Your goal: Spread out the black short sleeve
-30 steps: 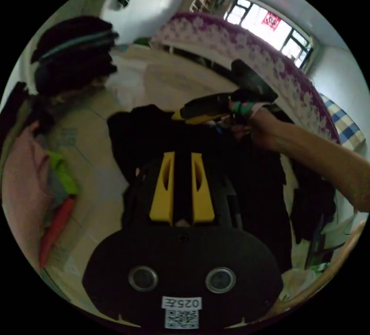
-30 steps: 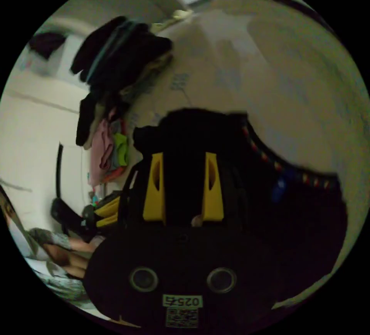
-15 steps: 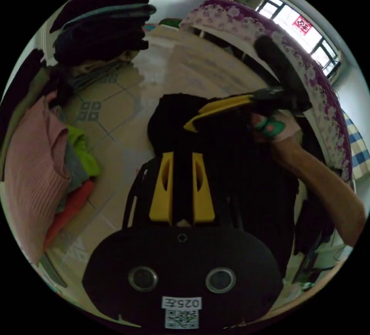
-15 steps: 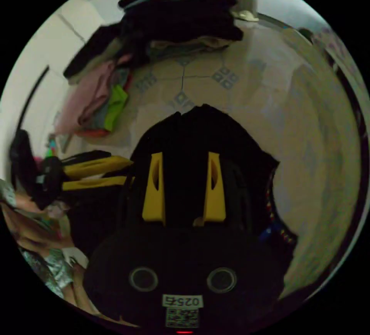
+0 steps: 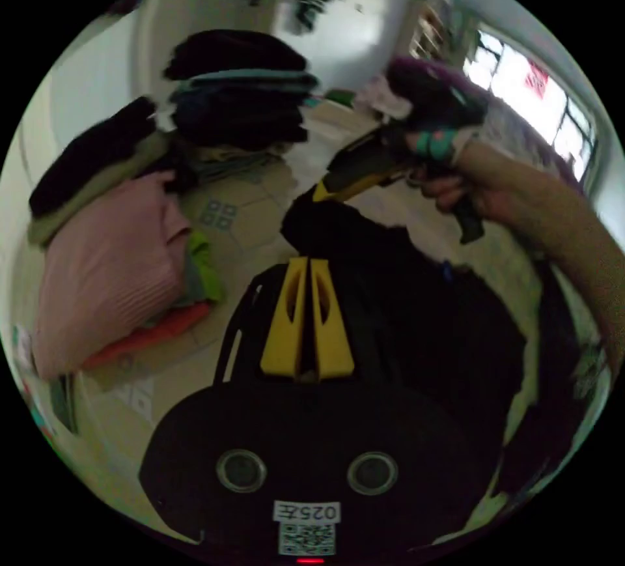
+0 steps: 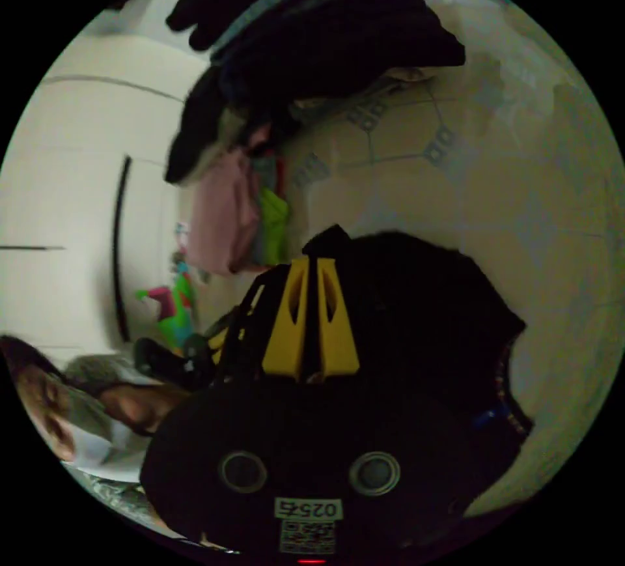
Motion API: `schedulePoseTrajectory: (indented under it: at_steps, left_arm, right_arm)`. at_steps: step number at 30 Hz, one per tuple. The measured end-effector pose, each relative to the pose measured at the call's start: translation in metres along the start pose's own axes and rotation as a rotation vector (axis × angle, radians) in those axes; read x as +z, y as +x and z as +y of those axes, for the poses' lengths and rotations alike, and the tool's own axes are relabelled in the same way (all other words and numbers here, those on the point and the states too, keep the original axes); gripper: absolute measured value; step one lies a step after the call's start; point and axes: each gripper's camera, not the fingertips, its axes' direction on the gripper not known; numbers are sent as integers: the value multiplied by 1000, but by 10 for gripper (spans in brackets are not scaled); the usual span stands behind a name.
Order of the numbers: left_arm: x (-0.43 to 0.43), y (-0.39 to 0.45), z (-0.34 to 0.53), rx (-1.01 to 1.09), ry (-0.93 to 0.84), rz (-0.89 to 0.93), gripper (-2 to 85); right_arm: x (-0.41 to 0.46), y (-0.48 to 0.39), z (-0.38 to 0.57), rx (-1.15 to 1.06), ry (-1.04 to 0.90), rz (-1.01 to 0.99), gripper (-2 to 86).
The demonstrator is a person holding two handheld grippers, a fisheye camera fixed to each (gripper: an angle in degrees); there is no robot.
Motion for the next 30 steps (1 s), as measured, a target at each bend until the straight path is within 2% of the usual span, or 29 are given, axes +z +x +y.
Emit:
schedulePoseTrajectory:
  at_steps: [2, 5, 9, 12, 15, 18, 20, 22, 25, 30]
  left_arm:
    - [-16, -63, -7, -264, 2, 55, -14]
    - [-5, -124, -11, -398, -102, 22, -13]
    - [-8, -151, -12, -382, -168, 63, -12]
    - [-16, -141, -16, -239, -171, 4, -9]
    - [-9, -156, -21, -332, -226, 98, 9]
    - [3, -195, -17, -629, -221, 312, 33]
    - [17, -225, -5, -906, -173, 559, 52]
    - [26, -240, 1, -1003, -116, 678, 46]
    - [23, -247, -11, -946, -34, 574, 25]
    - [43, -247, -20, -1042, -59, 598, -2]
  right_arm:
    - [9, 2, -31, 9, 20, -105, 24]
    - [32, 17, -61, 63, -54, -42, 46]
    - [11, 25, -50, -4, 108, -31, 76]
    - [-9, 37, -28, -27, 183, 90, 90]
    - [5, 51, -18, -14, 47, 86, 113]
    - [29, 48, -21, 6, -28, 86, 149]
    - [48, 35, -37, -46, -90, 33, 161]
    - [59, 20, -53, -132, -163, 150, 159]
    - [76, -4, -76, -336, -299, 446, 158]
    - [106, -20, -102, -457, -494, 516, 134]
